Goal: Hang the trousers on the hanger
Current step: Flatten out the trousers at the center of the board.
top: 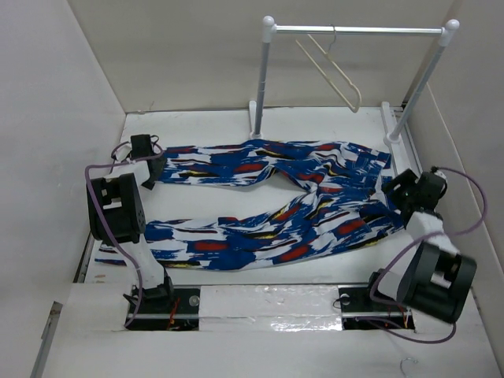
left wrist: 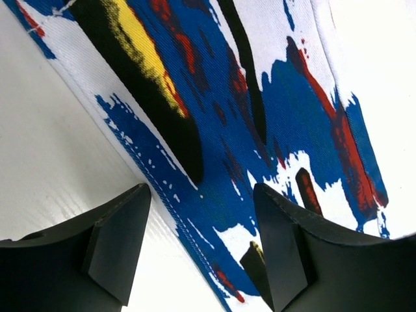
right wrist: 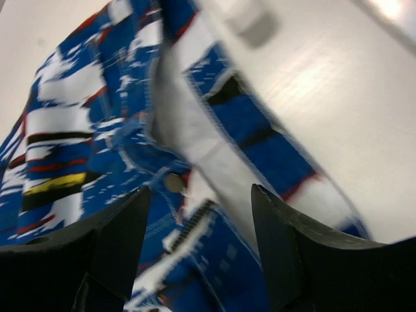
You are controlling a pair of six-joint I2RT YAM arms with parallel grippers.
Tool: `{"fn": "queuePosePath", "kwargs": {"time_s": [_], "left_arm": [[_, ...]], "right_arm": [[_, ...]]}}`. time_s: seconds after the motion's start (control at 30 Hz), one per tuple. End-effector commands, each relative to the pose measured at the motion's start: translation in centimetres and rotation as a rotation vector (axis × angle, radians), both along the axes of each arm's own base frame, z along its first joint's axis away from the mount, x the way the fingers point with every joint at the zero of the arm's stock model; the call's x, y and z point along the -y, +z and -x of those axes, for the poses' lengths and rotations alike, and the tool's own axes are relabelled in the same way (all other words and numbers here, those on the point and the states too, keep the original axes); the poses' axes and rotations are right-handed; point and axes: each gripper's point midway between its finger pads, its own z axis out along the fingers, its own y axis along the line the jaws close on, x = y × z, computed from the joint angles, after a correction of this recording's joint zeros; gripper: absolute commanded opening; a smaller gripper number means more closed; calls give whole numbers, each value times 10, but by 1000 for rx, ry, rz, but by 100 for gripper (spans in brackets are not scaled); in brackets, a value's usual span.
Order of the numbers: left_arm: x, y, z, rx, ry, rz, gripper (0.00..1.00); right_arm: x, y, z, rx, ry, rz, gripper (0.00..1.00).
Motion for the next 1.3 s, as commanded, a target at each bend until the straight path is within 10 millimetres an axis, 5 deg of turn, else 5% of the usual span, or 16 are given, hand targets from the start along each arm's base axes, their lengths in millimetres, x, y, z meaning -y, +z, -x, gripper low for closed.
{"fn": "queuePosePath", "kwargs": {"time_s": [0.0,0.07,0.2,0.27,0.37,0.5,0.63,0.77,1.07,1.27], "left_arm": [[-2,-16,13,-94,-19,-23,60],[-2,-18,12,-99,-21,-26,57],[-3,-18,8,-97,-22,-28,46],[-2,-17,5,-90,-28,-23,40],[0,-16,1,-82,-38,-16,17],[-7,-16,-1,-79,-46,-10,0],[-11,-15,0,-98,-48,-36,0],[-20,-9,4,-103,-28,-67,0],[-61,21,25,-129,74,-221,0],[-66,17,42,-191,85,-258,0]], "right_arm": [[-45,15,-44,69,323,-65,68],[-48,7,-53,89,339,-96,65],[-38,5,-63,72,295,-73,86],[-37,3,-69,58,303,-82,87],[-41,0,-83,63,324,-113,75],[-46,-2,-93,45,347,-141,53],[-52,2,-104,59,367,-204,34],[-29,25,-109,60,269,-147,0],[41,72,-106,114,-29,-40,0],[70,45,-118,30,-159,-38,0]]}}
